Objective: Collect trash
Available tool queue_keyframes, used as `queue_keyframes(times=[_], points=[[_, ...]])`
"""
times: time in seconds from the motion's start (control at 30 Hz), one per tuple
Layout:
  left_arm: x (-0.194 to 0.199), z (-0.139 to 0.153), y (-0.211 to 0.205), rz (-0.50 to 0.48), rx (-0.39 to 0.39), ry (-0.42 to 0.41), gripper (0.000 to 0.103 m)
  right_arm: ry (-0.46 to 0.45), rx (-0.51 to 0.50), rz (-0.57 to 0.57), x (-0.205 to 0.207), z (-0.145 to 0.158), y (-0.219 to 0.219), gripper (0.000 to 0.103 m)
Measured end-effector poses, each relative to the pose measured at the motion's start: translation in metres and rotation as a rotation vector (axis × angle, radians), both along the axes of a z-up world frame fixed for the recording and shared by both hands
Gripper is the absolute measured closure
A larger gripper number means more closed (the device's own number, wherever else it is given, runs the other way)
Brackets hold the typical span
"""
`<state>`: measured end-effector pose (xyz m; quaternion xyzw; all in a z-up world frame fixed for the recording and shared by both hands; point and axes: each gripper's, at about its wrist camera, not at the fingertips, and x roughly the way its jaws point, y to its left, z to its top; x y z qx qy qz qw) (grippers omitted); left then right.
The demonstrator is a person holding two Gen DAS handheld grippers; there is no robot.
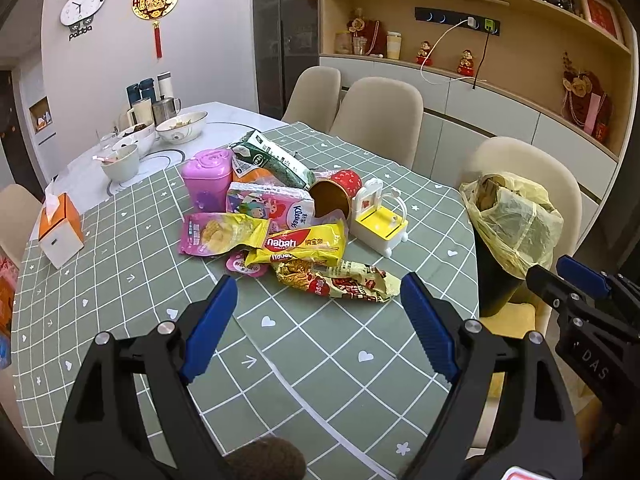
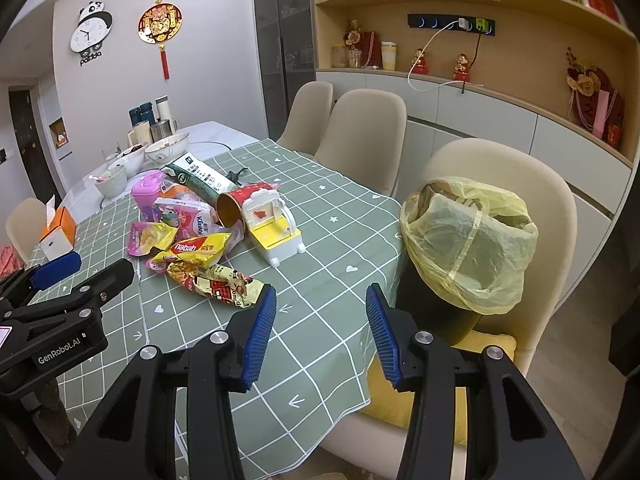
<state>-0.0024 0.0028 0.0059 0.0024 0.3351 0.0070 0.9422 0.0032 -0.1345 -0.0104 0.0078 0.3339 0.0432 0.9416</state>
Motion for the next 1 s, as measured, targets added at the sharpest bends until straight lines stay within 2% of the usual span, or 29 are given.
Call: queue_keyframes(times=[0.4, 1.0], points=[[-0.0002, 0.0006, 0.0036, 0.027, -0.012, -0.005, 0.023, -0.003, -0.003, 0.016, -0.0006, 0.001, 0.0019, 0.059], [0.0032, -0.0018, 0.0038, 0.017, -0.011, 0.003, 0.023, -0.001, -0.004, 0.005, 0.0007, 0.0011, 0.0027, 0.059]])
